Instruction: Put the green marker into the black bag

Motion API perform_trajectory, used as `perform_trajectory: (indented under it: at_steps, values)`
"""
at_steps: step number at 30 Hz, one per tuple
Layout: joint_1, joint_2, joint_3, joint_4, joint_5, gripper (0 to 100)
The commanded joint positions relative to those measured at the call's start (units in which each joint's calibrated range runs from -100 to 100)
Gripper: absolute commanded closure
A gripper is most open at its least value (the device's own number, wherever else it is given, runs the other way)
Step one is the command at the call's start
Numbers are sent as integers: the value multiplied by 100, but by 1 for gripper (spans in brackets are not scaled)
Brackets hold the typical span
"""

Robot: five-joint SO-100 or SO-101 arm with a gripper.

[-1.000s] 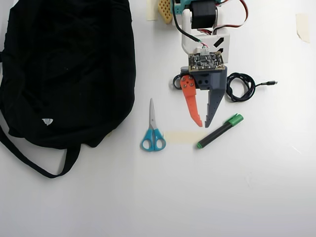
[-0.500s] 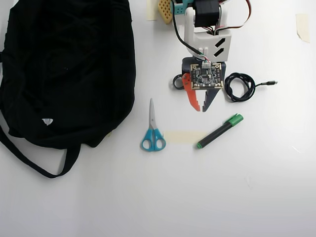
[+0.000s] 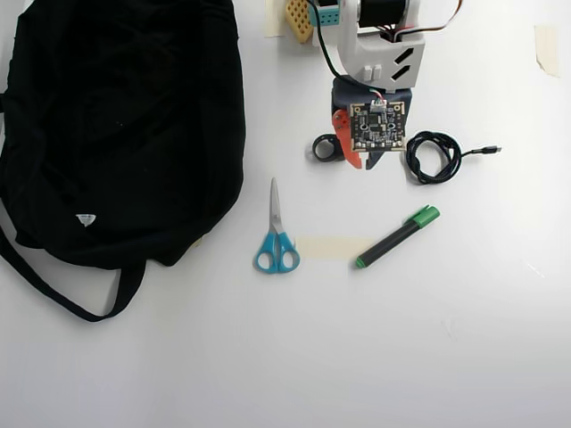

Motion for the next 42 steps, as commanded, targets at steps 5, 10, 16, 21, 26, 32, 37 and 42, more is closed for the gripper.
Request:
perform_trajectory:
  at_steps: [5, 10, 16, 21, 26, 32, 37, 42]
  values:
    - [33, -278, -253, 448, 23, 98]
    - [33, -278, -253, 646, 18, 98]
    - [18, -286, -262, 594, 18, 98]
    - [3, -286, -486, 594, 18, 98]
    - [-4, -286, -612, 637, 18, 98]
    - [-87, -278, -621, 646, 18, 98]
    - [-147, -286, -630, 594, 18, 98]
    - [-221, -286, -621, 611, 18, 98]
